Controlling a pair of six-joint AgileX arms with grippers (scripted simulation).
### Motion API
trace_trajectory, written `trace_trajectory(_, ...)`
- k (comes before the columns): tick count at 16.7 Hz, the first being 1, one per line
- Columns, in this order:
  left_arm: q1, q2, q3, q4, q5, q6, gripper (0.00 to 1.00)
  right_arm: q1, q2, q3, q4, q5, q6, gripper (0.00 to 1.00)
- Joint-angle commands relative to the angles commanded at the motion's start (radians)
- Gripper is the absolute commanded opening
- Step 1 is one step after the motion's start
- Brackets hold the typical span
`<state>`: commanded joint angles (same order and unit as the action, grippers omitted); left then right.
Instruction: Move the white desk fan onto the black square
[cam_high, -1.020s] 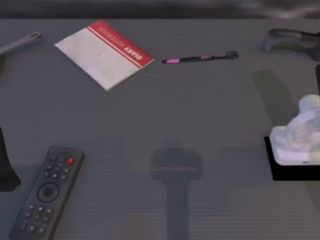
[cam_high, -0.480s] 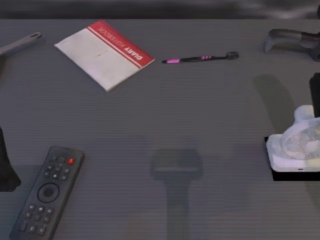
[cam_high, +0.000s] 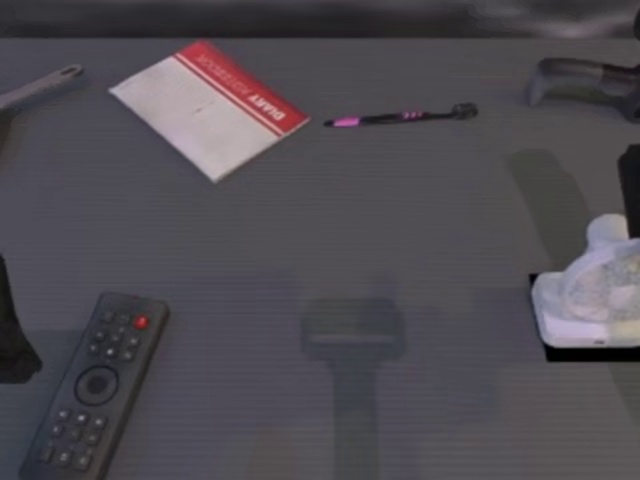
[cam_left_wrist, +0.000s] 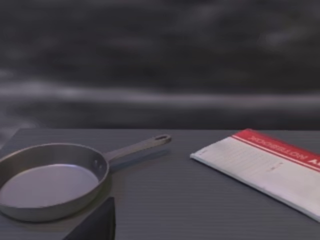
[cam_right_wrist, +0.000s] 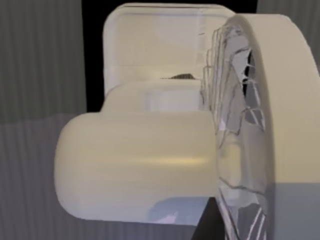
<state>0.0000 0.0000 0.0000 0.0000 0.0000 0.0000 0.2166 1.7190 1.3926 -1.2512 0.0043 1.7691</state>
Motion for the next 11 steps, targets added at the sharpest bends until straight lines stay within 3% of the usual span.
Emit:
trace_trajectory(5,0.0,0.0,0.0,0.0,0.0,0.0,1.0,0.0,0.0,0.0,0.0,0.0,0.0,0.98)
trace_trajectory(11,0.0,0.0,0.0,0.0,0.0,0.0,1.0,0.0,0.0,0.0,0.0,0.0,0.0,1.0)
